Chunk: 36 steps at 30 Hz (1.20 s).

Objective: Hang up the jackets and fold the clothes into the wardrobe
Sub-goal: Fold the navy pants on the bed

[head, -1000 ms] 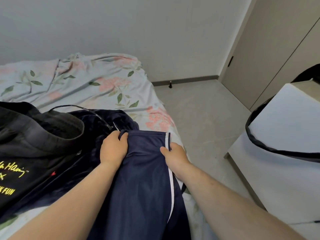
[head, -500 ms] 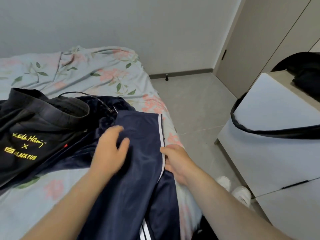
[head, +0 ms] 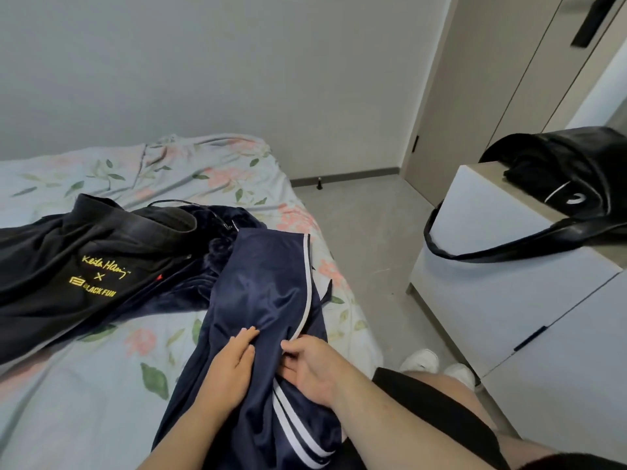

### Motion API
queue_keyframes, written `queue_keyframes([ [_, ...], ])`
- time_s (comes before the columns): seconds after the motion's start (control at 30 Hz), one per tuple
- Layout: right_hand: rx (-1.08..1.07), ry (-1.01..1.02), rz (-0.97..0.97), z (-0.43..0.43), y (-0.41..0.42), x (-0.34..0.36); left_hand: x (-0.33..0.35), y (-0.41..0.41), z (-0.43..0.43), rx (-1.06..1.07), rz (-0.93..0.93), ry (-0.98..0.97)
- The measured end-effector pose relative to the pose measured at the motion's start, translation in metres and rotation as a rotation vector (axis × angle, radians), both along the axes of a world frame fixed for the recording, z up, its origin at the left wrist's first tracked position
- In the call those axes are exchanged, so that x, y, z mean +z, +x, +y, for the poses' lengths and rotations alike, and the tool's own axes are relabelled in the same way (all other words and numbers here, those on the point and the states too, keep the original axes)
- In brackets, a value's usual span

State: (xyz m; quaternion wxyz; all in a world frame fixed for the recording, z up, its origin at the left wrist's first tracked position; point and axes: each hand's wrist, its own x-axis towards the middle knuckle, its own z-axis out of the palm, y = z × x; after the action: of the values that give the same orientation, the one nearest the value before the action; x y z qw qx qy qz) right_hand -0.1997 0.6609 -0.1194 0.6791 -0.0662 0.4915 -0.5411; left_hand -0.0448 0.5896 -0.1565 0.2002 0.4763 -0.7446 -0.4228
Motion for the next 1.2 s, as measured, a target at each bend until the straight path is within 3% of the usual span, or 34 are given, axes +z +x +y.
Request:
queue_keyframes([
  [0.33,0.294,-0.055,0.458,0.023,0.001,0.005,0.004,-0.002,-0.017,0.029,0.006,0.034],
  [0.43,0.356,-0.003,0.605,0.026,0.001,0.006,0.004,-0.003,-0.020,0.020,-0.024,0.031],
  [0.57,0.318,0.154,0.636,0.032,-0.009,0.009,0.004,-0.005,-0.020,0.012,-0.047,0.028],
  [0.67,0.411,0.294,0.813,0.045,-0.023,0.008,0.004,-0.004,-0.018,-0.006,-0.075,0.022],
  [0.87,0.491,0.413,0.983,0.056,-0.022,0.012,0.007,0.002,-0.005,-0.167,-0.194,-0.077],
  [0.97,0.580,0.440,1.072,0.062,-0.020,0.016,0.008,0.028,0.017,-0.062,-0.255,-0.282],
  [1.03,0.683,0.419,1.031,0.066,-0.020,0.019,0.003,0.058,0.034,0.082,-0.340,-0.339],
  [1.2,0.984,0.309,0.939,0.071,-0.019,0.029,0.005,0.113,0.068,0.257,-0.470,-0.063],
])
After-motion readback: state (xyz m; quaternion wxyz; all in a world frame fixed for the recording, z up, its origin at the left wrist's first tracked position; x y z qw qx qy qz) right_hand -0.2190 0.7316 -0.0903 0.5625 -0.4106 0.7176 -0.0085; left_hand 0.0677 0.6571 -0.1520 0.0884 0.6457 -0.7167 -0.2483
